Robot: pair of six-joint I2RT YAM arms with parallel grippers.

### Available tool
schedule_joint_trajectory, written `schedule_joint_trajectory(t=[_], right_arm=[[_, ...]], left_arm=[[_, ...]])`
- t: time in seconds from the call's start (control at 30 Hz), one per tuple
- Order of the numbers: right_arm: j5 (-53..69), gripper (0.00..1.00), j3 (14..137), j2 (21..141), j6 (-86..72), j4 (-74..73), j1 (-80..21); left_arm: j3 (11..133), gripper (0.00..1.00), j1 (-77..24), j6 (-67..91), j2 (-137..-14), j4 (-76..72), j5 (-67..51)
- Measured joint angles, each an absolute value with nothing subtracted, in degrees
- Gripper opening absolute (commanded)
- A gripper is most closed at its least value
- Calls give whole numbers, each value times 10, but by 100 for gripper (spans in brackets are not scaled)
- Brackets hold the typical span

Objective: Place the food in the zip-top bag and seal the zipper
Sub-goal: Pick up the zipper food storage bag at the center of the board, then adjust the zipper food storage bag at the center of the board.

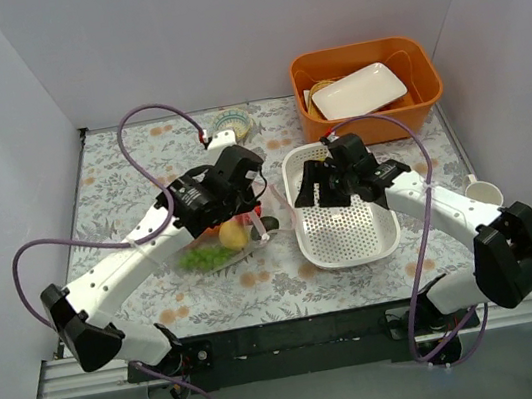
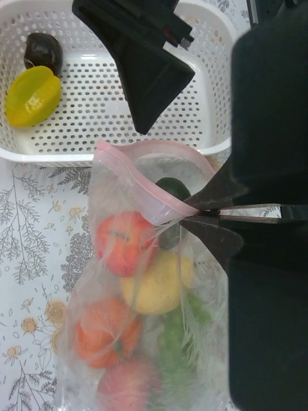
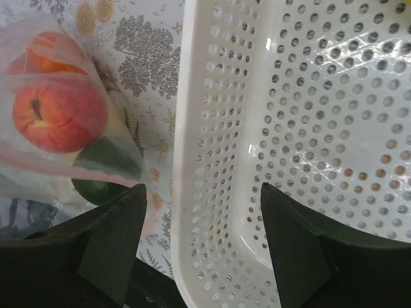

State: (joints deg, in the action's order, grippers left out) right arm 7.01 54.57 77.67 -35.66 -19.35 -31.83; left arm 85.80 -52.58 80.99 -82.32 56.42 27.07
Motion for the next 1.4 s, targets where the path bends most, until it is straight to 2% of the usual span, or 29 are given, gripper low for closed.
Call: schedule_joint_trajectory(t=[0.2,0.3,0.57,0.73,1.07,1.17,1.27,1.3,1.37,1.4], right_arm=[[123,79,553,795,-361,-154,-321],[135,75,568,805,-361,-146,-328],[120,81,566,772,-372,-132,-358],[107,77,550,707,-373,-123,-361],[107,66,550,758,-372,-125,-386],[108,60,550,778,-371,-125,-389],[111,42,550,797,-369,-123,-391],[113,26,550,804,-367,-123,-391],[118,6,551,815,-362,-123,-391],[121,1,551,820,-360,-123,-391]], left_arm=[[845,2,-519,826,-761,585,294],[830,2,-518,830,-745,584,299],[818,3,-516,835,-749,582,299],[818,4,-516,831,-751,575,296],[818,4,-516,823,-766,557,288],[818,4,-515,823,-765,553,284],[818,5,-515,823,-765,552,281],[818,5,-515,823,-764,552,280],[818,7,-515,823,-764,551,278],[818,9,-515,823,-764,550,277]])
